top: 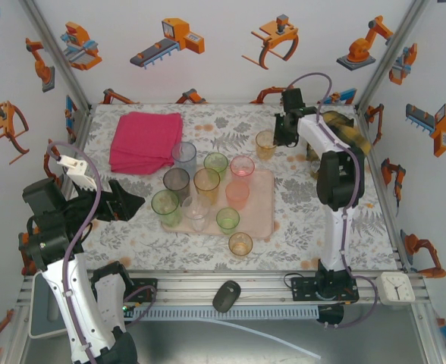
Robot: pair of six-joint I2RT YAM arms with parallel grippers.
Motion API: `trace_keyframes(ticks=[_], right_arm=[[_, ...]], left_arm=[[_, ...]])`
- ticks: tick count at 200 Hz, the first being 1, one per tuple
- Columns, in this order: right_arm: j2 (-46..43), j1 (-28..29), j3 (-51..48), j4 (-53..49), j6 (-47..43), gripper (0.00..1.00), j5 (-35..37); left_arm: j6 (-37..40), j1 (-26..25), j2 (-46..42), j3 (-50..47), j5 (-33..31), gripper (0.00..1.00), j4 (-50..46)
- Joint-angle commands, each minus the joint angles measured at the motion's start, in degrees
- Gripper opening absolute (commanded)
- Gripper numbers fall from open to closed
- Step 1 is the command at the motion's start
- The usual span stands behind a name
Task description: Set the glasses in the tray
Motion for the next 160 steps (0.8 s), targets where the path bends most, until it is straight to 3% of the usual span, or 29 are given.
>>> trace_keyframes(ticks=[1,87,160], right_arm=[[0.82,-0.41,1.99,-1.62,-0.9,0.19,1.07],[-0.2,-0.85,3.05,-2.32,-0.96,0.02,1.75],[-6.87,-1.62,2.69,-3.25,-0.94,0.0,3.09]], left_arm=[[0.36,0.44,-0.26,-0.43,0.26,0.97,1.0],[0.33,0.49,-0.41,-0.39,0.26,0.97,1.02],[0.26,0.45,-0.46,0.02,0.44,0.97,1.0]])
